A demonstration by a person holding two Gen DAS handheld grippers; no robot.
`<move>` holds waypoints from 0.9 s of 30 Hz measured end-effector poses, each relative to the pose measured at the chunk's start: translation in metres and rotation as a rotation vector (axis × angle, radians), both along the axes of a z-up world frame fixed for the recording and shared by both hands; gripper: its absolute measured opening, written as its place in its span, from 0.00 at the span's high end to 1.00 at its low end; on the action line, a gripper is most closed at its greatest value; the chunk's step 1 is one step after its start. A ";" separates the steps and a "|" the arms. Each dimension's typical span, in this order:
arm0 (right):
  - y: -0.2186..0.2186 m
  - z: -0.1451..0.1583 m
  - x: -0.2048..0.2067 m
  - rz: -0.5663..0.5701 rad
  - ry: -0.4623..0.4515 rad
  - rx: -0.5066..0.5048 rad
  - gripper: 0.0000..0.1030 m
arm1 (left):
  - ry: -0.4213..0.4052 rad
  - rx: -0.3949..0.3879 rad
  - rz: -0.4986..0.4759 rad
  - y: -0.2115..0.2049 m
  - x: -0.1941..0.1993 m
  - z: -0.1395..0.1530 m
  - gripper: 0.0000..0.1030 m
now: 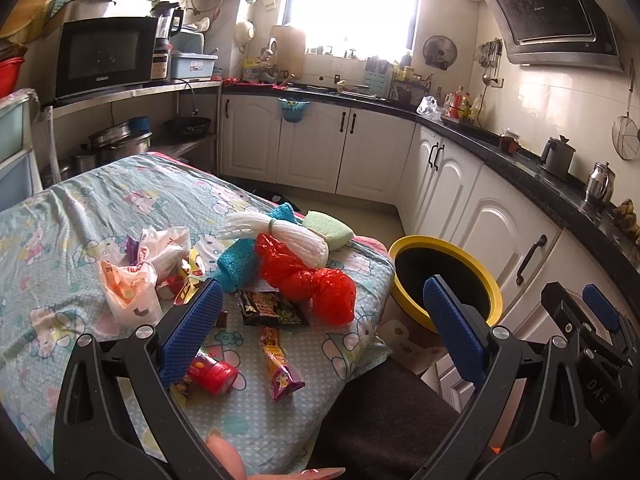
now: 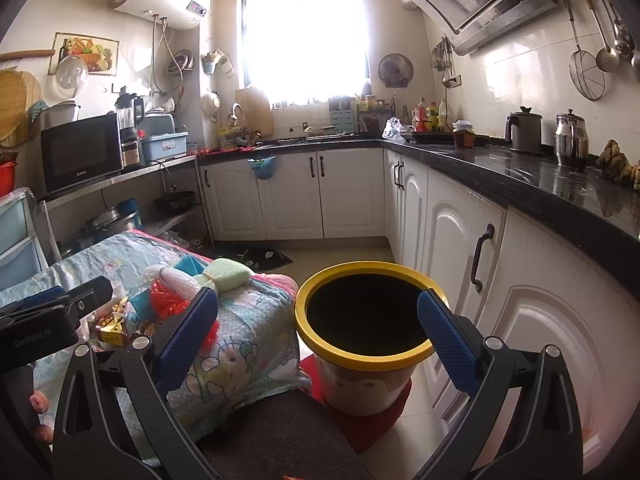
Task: Collect trash
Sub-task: 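Move both tools toward the snack wrappers on the bed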
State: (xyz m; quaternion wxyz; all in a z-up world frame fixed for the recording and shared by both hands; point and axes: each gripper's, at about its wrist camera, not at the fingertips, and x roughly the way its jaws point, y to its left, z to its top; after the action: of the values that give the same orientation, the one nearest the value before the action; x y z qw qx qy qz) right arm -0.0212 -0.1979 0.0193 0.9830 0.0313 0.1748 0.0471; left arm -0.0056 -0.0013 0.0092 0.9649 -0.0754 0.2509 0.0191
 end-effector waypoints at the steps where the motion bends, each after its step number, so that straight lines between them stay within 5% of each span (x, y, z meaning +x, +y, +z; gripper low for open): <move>1: 0.000 0.001 0.000 0.000 -0.002 -0.001 0.06 | 0.000 0.001 0.001 0.000 0.000 0.000 0.10; 27: 0.006 0.004 -0.001 0.034 0.000 -0.014 0.06 | -0.007 -0.004 0.008 0.006 0.002 0.006 0.10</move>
State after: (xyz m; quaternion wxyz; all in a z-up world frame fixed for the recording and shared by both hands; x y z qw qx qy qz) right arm -0.0221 -0.1917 0.0233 0.9822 0.0217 0.1755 0.0628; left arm -0.0039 0.0049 0.0148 0.9655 -0.0786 0.2471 0.0223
